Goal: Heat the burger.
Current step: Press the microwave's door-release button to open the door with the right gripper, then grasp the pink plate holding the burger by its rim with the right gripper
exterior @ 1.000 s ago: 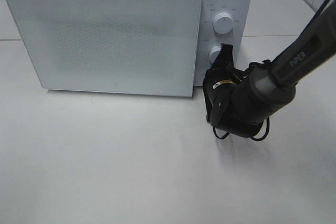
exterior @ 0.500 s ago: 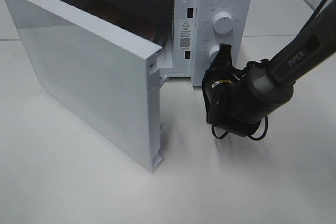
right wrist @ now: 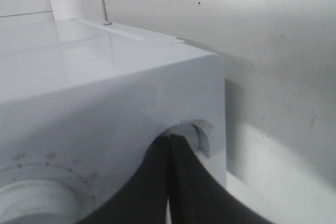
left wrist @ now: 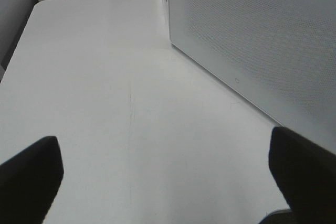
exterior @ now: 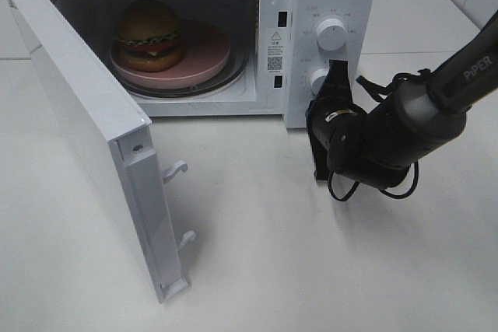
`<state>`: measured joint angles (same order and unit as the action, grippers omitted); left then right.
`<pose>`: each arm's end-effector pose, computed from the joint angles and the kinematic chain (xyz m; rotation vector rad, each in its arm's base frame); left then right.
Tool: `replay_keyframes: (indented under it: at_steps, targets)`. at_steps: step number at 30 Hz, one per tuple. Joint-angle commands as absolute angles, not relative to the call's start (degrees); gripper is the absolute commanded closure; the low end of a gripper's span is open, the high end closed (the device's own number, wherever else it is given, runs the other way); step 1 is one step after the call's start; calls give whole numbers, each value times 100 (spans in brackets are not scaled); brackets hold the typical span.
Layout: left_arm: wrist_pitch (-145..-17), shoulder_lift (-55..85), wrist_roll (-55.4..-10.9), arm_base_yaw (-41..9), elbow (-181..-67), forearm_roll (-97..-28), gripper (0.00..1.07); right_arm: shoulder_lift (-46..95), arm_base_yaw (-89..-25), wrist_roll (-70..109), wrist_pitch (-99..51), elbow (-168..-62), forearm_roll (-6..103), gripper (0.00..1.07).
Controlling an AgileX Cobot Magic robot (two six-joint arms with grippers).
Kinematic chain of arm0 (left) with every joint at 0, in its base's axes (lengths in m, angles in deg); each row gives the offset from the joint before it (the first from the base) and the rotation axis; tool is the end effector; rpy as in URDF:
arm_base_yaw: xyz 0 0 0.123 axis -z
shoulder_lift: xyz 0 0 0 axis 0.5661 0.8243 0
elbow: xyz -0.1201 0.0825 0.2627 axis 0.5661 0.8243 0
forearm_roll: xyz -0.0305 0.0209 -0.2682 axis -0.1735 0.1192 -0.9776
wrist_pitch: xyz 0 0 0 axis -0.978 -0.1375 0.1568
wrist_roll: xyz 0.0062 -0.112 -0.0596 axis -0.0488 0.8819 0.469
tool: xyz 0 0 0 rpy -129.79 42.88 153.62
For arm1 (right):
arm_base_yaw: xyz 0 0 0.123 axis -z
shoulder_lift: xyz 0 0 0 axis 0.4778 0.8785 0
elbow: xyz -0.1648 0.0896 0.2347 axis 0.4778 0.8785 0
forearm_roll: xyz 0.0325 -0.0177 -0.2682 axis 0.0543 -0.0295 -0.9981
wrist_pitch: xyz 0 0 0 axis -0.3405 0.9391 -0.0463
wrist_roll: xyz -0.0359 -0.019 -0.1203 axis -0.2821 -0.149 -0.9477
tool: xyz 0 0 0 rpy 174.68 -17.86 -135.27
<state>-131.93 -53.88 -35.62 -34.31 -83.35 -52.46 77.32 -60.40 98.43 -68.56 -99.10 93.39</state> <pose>0.0241 -0.0085 0.2744 0.1197 2.0368 -0.0233 0.3904 0.1645 0.0735 1.5657 1.4178 1.0025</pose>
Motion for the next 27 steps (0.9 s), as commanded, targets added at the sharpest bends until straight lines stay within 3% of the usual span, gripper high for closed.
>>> replay_keyframes:
  at_steps: [1, 11, 27]
  targets:
    - [-13125, -5428, -3550, -3425, -8317, -5257, 6, 7474, -6017, 9459, -6598, -9790, 9161, 107]
    - [-13125, -5428, -3550, -3425, -8317, -5257, 6, 6792, -6011, 8141, -5641, -9251, 9115, 107]
    - [-13125, -5428, -3550, -3425, -8317, -5257, 6, 5291, -6011, 4182, -3189, -8827, 8451, 106]
